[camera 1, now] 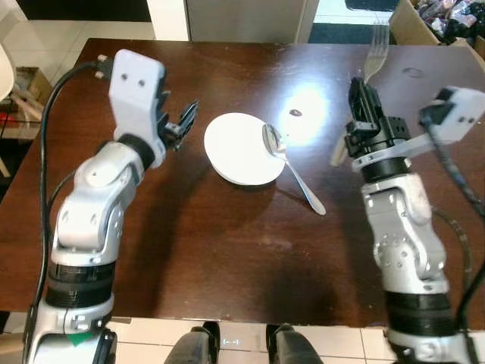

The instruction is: Setting the table

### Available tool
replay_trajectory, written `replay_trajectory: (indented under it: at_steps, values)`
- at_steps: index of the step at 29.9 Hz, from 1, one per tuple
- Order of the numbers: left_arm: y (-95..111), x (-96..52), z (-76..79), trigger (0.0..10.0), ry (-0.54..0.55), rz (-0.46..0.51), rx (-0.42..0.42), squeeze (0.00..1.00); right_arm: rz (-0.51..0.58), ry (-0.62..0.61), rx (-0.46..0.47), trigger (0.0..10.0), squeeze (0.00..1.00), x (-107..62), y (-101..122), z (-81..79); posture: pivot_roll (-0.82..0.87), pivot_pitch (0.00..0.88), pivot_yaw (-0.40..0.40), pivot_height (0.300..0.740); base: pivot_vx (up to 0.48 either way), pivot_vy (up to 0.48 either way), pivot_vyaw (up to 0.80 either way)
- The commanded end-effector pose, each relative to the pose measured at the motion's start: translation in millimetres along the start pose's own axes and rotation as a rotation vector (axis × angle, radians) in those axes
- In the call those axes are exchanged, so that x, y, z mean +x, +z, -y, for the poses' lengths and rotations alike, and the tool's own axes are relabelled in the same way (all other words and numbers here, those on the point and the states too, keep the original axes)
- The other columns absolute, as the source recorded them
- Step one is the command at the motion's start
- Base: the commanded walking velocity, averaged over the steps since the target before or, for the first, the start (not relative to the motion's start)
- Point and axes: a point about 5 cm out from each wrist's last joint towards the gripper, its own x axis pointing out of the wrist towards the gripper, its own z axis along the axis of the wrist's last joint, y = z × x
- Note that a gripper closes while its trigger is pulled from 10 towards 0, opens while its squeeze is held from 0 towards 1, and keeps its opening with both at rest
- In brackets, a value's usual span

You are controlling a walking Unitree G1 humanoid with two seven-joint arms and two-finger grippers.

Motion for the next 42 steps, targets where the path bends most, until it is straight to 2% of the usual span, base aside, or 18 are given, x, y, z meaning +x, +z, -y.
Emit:
replay_trajectory:
  at_steps: [1, 3, 4, 7, 10, 13, 22, 28, 42]
  values:
    - [-1.4, -4.2, 0.0, 10.0, 0.004, 0.01, 0.004, 0.0, -0.016, -0.005, 0.039, 10.0, 0.0, -4.7, 0.6, -2.0, -0.15, 0.113, 0.097, 0.74, 0.0, 0.0, 0.0]
    - [-5.5, -5.5, -0.9, 10.0, 0.023, 0.001, 0.011, 0.0, -0.054, -0.01, 0.027, 10.0, 0.0, -9.0, -3.4, -5.2, -0.15, 0.112, 0.098, 0.74, 0.0, 0.0, 0.0]
    - [-12.1, -8.2, -2.1, 10.0, 0.031, -0.017, 0.023, 0.0, -0.098, -0.002, -0.015, 10.0, 0.0, -13.7, -11.7, -7.6, -0.15, 0.11, 0.102, 0.74, 0.0, 0.0, 0.0]
    - [-19.0, -10.9, -4.1, 10.0, 0.045, -0.036, 0.018, 0.0, -0.123, -0.003, -0.025, 10.0, 0.0, -17.7, -16.5, -8.3, -0.15, 0.109, 0.103, 0.74, 0.0, 0.0, 0.0]
    - [-31.0, -15.7, -8.2, 10.0, 0.069, -0.072, 0.037, 0.0, -0.172, -0.011, -0.1, 10.0, 0.0, -24.1, -23.2, -5.3, -0.15, 0.111, 0.108, 0.74, 0.0, 0.0, 0.0]
    - [-36.7, -19.8, -10.3, 10.0, 0.08, -0.078, 0.041, 0.0, -0.222, -0.027, -0.152, 10.0, 0.0, -30.1, -27.7, -2.4, -0.16, 0.117, 0.106, 0.74, 0.0, 0.0, 0.0]
    - [-44.0, -24.8, -10.5, 10.0, 0.092, -0.082, 0.05, 0.0, -0.282, -0.009, -0.302, 10.0, 0.0, -35.3, -27.8, 3.2, -0.17, 0.129, 0.086, 0.74, 0.0, 0.0, 0.0]
    - [-46.3, -25.9, -5.7, 10.0, 0.09, -0.072, 0.031, 0.0, -0.282, -0.038, -0.252, 10.0, 0.0, -35.3, -28.1, 7.5, -0.17, 0.125, 0.074, 0.74, 0.0, 0.0, 0.0]
    - [-50.4, -23.0, 0.7, 10.0, 0.083, -0.084, 0.035, 0.0, -0.286, -0.055, -0.231, 10.0, 0.0, -34.6, -33.2, 8.6, -0.17, 0.127, 0.077, 0.74, 0.0, 0.0, 0.0]
